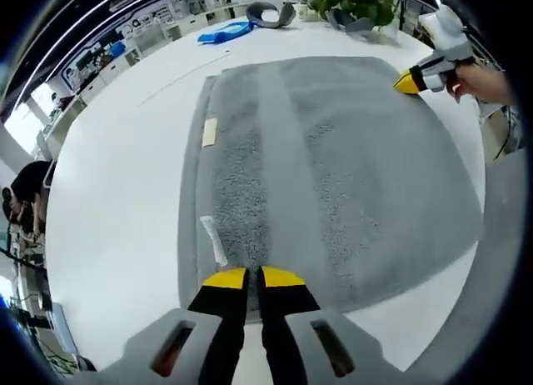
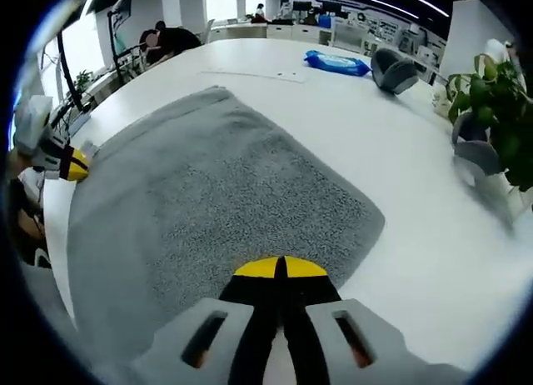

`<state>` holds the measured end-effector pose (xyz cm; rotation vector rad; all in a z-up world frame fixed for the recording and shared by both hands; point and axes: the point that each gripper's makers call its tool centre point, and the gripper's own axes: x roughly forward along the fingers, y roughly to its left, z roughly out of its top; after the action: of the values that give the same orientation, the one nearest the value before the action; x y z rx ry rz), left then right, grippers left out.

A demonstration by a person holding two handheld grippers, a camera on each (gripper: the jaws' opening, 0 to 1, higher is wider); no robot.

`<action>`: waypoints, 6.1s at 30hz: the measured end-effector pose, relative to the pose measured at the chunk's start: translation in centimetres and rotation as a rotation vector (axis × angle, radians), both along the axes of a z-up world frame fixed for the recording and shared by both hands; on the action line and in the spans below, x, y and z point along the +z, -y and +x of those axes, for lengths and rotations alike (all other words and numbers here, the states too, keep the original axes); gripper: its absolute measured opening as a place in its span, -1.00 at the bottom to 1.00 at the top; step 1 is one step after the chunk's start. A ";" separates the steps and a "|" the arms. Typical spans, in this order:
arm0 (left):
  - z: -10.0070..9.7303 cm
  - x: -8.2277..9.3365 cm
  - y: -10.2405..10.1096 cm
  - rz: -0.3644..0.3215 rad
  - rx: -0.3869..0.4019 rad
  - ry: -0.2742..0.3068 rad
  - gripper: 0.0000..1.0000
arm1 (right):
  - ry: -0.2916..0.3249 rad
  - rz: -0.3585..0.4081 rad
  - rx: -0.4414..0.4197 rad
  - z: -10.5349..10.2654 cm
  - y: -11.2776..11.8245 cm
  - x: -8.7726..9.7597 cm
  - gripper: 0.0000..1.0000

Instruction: Fold the towel on the table until its edges align and the towel forms a compact rectangular stack.

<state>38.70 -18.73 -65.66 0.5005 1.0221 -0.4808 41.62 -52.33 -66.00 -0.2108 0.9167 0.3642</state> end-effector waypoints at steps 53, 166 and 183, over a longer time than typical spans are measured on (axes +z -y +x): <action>9.6 0.1 1.6 0.046 -0.227 0.039 -0.94 | -0.007 -0.034 0.195 -10.5 -3.1 0.0 -1.00; -13.8 1.6 3.1 -0.077 -0.414 0.138 -0.93 | -0.035 -0.250 0.497 -16.6 -0.1 1.4 -1.00; -12.2 10.9 3.0 -0.115 -0.298 0.333 -0.94 | 0.138 -0.105 0.296 -15.2 0.0 9.9 -1.00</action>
<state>26.51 -21.73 -54.81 0.6100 0.5982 -0.6908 26.45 -52.33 -56.13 -0.4659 0.7699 0.5684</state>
